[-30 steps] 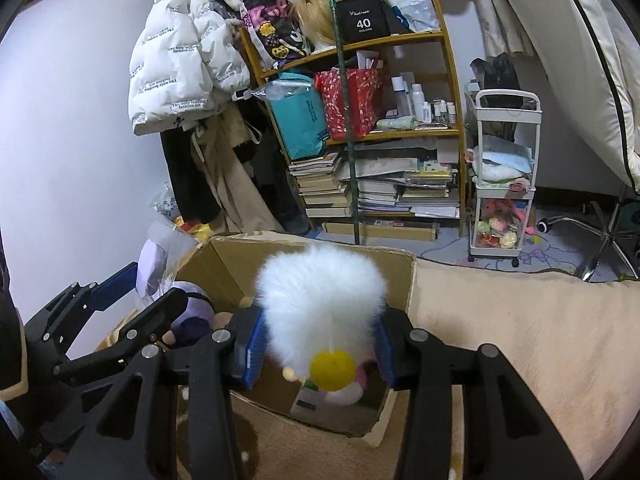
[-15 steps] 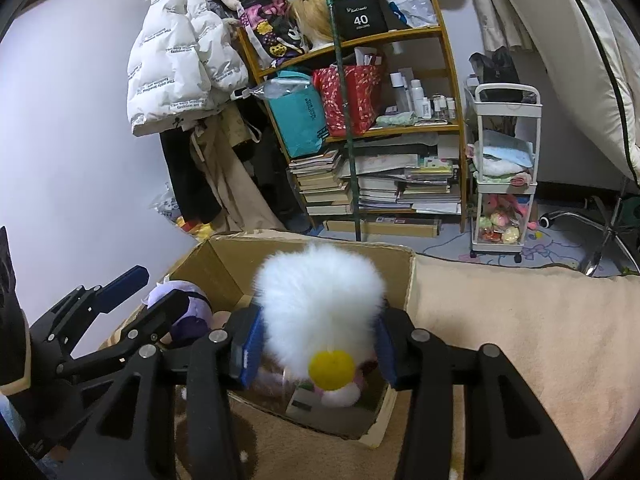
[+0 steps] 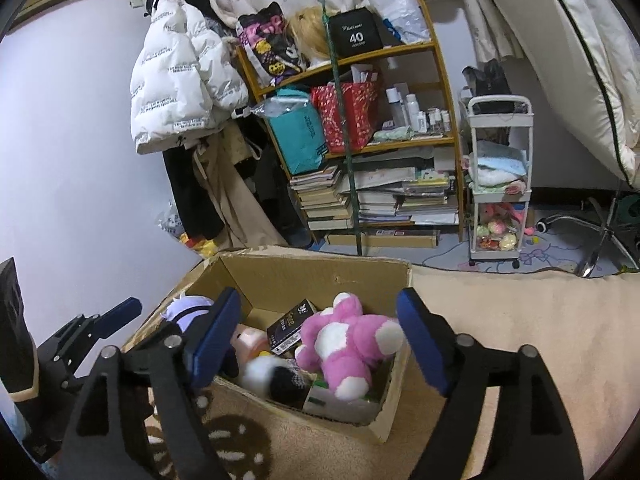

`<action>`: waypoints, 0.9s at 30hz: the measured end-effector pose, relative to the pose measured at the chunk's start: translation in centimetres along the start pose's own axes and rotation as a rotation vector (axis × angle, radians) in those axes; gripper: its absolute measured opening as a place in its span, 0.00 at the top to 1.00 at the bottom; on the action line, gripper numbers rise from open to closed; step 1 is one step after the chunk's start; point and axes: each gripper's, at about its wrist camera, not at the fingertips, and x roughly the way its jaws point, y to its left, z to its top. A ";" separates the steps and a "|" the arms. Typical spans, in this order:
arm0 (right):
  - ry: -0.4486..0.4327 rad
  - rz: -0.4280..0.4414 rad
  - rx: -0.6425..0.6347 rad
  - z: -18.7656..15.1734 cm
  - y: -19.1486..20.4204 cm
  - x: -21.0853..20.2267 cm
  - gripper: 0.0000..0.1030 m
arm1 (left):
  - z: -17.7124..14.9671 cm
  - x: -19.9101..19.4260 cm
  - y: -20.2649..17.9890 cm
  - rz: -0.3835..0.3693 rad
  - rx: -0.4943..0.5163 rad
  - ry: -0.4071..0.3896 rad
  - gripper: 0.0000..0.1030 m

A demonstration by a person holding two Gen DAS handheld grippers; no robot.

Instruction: Organize soft objects

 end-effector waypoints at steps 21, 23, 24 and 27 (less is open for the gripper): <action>-0.102 -0.134 -0.114 -1.0 3.7 -10.3 0.00 | -1.2 -9.3 2.4 0.000 -0.061 -0.046 0.15; -0.123 -0.141 -0.125 -1.2 4.1 -11.4 0.00 | -1.4 -10.2 2.6 0.011 -0.064 -0.052 0.07; -0.132 -0.144 -0.132 -1.3 4.4 -12.0 0.00 | -1.5 -11.1 2.7 0.024 -0.063 -0.068 0.06; -0.150 -0.149 -0.146 -1.8 5.0 -13.5 0.00 | -1.7 -12.8 2.8 0.037 -0.054 -0.091 0.06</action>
